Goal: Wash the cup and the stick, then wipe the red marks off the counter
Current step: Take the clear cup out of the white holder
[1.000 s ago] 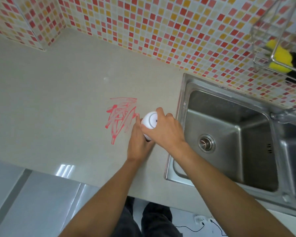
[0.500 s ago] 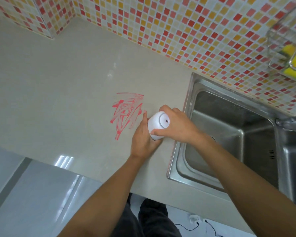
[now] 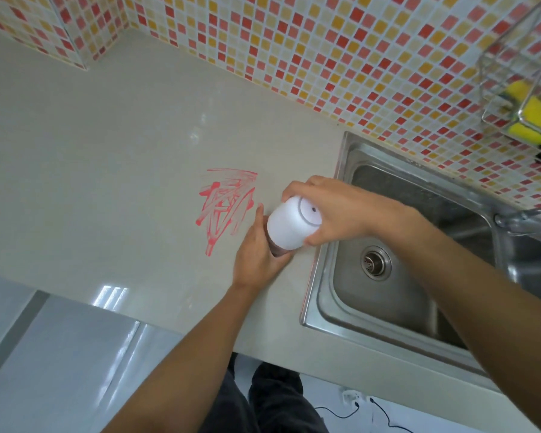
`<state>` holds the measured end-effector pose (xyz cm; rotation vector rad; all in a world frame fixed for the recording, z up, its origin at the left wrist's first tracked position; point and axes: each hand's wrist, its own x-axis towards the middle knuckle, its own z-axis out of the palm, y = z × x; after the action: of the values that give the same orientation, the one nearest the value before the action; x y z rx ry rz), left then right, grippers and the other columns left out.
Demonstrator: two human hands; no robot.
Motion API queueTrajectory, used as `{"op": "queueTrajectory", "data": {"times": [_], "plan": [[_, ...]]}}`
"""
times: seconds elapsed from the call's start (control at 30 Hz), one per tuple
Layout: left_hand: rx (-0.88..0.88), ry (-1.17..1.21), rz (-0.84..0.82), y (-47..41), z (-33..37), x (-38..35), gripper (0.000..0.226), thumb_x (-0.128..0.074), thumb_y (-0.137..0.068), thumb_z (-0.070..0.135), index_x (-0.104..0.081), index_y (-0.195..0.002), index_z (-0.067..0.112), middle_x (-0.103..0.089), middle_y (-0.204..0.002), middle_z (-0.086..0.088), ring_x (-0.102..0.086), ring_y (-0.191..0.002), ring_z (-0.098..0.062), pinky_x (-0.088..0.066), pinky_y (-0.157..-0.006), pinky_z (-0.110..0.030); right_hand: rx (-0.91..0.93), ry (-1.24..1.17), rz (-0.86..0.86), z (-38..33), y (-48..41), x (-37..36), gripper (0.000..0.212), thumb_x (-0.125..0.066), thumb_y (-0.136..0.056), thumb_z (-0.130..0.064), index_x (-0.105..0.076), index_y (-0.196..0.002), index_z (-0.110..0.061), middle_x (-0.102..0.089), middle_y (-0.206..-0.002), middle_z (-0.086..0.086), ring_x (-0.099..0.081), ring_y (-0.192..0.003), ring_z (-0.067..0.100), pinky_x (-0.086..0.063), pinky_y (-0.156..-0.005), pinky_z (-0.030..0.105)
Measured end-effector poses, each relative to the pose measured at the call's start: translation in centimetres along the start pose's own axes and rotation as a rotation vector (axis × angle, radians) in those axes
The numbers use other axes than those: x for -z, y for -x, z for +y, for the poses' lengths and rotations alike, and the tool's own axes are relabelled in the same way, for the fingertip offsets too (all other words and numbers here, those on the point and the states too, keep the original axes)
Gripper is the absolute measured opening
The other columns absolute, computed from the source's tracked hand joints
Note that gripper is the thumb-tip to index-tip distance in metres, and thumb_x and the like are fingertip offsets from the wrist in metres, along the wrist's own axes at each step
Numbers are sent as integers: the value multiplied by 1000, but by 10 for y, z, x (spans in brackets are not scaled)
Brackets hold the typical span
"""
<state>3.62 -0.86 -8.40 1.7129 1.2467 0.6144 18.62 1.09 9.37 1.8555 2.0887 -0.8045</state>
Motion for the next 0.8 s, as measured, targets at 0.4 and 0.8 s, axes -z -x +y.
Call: {"op": "queueTrajectory", "data": {"times": [0.4,0.8], "plan": [[-4,-13,1,-2,1,-1,94,-82,-63,55,-33,-139,27,-49,-139,8,-50,-127,-13,-48,-100,-38,-435,-918,502,65,23,-21,63,-80,-75,-35,-42,-124,-28,-59,-116,1,-62,-97,11,-54,-67,24],[53,37,34,4,16,3,74,-81,-65,56,-37,-123,42,-54,-120,24,-58,-111,-7,-48,-87,-26,-325,-1067,613,84,-38,-113,97,-90,-52,-20,-38,-134,-28,-55,-127,-13,-55,-116,5,-48,-96,27]]}}
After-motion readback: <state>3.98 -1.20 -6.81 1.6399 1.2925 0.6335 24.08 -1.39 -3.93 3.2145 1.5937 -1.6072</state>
